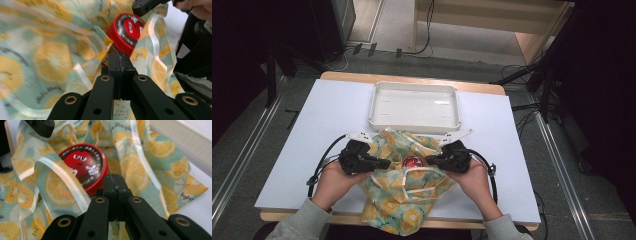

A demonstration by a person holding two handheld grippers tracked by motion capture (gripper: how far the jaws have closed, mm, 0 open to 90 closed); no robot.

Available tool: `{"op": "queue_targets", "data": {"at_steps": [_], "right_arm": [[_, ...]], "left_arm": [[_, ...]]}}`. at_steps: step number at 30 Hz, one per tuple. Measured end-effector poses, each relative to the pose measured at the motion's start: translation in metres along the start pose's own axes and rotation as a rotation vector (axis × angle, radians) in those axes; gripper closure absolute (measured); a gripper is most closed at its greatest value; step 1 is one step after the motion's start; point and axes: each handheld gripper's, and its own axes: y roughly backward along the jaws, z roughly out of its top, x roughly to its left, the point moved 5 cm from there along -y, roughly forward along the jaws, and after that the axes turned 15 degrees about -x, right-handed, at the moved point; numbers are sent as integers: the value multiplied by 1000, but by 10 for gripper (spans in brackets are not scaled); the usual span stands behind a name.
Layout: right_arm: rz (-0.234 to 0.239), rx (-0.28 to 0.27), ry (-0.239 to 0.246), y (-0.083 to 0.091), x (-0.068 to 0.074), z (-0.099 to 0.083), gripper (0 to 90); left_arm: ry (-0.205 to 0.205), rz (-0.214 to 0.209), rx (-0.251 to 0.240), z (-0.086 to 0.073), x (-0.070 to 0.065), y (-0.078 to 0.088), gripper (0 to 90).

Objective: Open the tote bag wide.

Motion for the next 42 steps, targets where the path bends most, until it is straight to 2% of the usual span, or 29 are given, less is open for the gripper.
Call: {"op": "queue_targets", "data": {"at_steps": [6,13,18,25,35,39,42], "right_arm": [[-10,31,25,-6,3,-4,900],[-37,41,13,-12,-9,-6,900],[-60,42,0,-16,-17,-6,900],[-104,50,-24,-23,-36,-9,900],[-171,62,-61,-31,-60,-14,900],[-199,63,-64,-34,-70,-14,900],[-226,73,-48,-36,-75,-14,900]], "left_arm": [[5,-12,19,-13,-9,-3,900],[4,-32,47,-27,-21,-8,900],[5,-66,50,-35,-29,-12,900],[-22,-97,67,-44,-41,-17,900],[-33,-129,101,-55,-51,-26,897],[-32,-140,120,-60,-53,-28,897],[-27,-161,128,-65,-57,-30,897]]}}
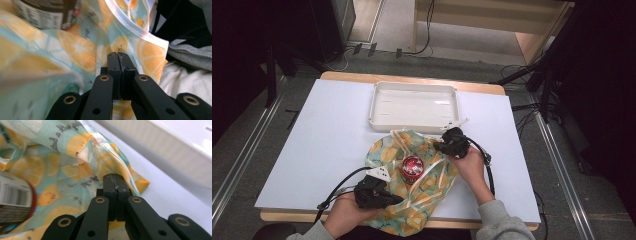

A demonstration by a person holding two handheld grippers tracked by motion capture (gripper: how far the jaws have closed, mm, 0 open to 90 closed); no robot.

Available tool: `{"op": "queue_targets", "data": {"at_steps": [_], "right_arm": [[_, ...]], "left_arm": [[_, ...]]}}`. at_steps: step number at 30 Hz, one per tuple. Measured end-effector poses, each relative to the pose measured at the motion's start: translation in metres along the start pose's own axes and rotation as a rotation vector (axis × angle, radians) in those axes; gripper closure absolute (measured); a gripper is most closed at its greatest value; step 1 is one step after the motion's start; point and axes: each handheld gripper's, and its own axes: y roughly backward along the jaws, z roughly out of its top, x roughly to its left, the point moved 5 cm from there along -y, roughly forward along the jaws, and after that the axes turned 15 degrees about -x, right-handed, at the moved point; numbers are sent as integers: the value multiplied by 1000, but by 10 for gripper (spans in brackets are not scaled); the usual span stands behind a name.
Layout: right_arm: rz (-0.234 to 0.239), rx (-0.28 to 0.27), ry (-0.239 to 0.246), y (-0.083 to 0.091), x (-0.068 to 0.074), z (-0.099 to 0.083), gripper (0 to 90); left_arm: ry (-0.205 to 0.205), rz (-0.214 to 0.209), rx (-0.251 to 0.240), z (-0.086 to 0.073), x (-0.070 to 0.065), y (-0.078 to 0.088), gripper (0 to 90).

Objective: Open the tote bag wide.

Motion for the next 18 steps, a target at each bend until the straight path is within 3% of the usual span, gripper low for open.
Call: {"op": "queue_targets", "data": {"at_steps": [7,10,18], "right_arm": [[-60,-23,-10,1,-12,2,900],[-63,-24,-22,2,-14,2,900],[15,-111,-6,28,14,22,900]], "left_arm": [[8,-21,38,-11,-5,-2,898],[7,-17,20,-9,-4,0,896],[6,3,-29,1,-1,6,878]]}}
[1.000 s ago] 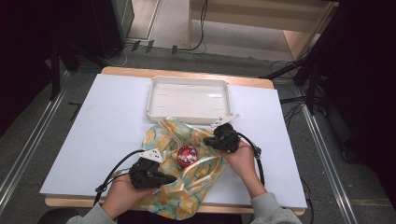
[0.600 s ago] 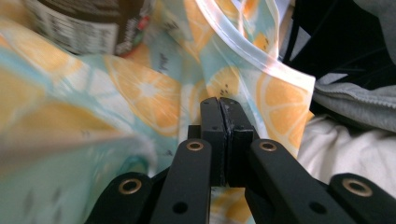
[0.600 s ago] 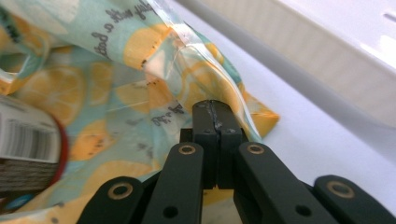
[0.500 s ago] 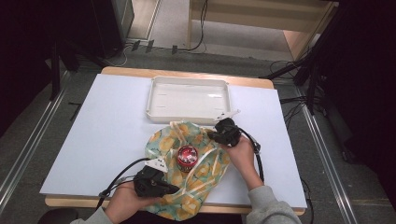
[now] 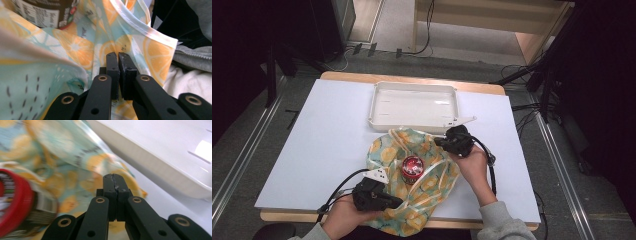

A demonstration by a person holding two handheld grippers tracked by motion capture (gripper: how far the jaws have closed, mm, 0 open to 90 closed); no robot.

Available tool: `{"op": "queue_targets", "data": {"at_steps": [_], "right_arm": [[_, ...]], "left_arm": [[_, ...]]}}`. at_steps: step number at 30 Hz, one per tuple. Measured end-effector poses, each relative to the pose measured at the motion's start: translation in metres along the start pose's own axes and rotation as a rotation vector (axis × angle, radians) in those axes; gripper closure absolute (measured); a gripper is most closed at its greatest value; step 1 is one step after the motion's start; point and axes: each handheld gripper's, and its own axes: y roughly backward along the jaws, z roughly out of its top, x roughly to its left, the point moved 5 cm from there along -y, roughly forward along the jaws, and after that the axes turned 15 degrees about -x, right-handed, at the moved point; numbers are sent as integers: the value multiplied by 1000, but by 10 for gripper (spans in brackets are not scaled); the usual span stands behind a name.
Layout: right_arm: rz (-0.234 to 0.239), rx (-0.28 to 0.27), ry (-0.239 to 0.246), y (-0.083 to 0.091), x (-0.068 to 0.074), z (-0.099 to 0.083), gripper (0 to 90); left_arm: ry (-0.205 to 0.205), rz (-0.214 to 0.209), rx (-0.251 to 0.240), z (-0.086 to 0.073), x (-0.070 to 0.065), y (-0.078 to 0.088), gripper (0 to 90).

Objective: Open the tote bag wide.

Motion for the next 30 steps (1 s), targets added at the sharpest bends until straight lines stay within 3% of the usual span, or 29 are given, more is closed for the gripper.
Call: {"op": "queue_targets", "data": {"at_steps": [5,12,21,26,30], "right_arm": [[49,1,-8,7,21,1,900],[95,29,-8,15,42,-12,900],[101,53,-10,29,51,-32,900],[100,64,-10,35,54,-41,900],[103,72,-5,39,55,-49,900]], "left_arm": [[-11,18,-12,7,1,4,872],[-24,60,-43,24,9,21,864],[-41,122,-70,49,26,36,858],[-53,152,-59,58,37,36,858],[-34,173,-33,55,51,31,857]]}}
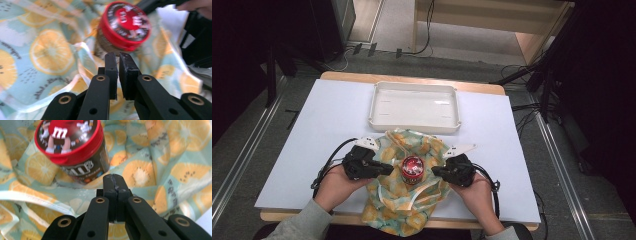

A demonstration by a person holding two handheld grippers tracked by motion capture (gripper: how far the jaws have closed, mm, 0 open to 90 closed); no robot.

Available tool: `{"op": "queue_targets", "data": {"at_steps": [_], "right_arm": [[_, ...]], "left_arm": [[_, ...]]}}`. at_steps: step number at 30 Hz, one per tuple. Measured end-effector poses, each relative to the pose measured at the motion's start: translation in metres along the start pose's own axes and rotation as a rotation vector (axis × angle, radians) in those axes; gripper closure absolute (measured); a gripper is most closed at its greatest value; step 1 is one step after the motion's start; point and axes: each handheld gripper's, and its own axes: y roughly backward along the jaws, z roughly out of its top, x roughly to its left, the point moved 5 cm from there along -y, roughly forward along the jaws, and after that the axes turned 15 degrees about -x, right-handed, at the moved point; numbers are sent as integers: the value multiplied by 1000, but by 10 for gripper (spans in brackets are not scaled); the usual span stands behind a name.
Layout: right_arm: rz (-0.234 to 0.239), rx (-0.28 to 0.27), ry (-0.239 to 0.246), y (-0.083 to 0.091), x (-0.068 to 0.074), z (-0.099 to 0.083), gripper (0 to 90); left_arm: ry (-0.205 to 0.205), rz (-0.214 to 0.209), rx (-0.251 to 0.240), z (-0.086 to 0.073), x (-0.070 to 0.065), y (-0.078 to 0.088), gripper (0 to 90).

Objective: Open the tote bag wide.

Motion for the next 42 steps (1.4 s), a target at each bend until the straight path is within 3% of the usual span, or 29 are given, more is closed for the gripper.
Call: {"op": "queue_targets", "data": {"at_steps": [13,18,26,28,33,42], "right_arm": [[-17,15,-42,12,-4,-23,900],[-22,19,-37,13,-2,-25,900],[-19,21,-28,9,2,-26,900],[-18,22,-29,10,2,-26,900],[-19,26,-32,10,1,-29,900],[-37,62,-37,13,3,-40,900]], "left_arm": [[30,43,35,-13,24,-14,832],[24,52,11,-11,27,-12,788],[10,83,24,-11,34,-21,567],[16,73,45,-14,36,-24,611],[39,57,60,-17,41,-26,835],[80,123,38,-22,62,-4,880]]}}
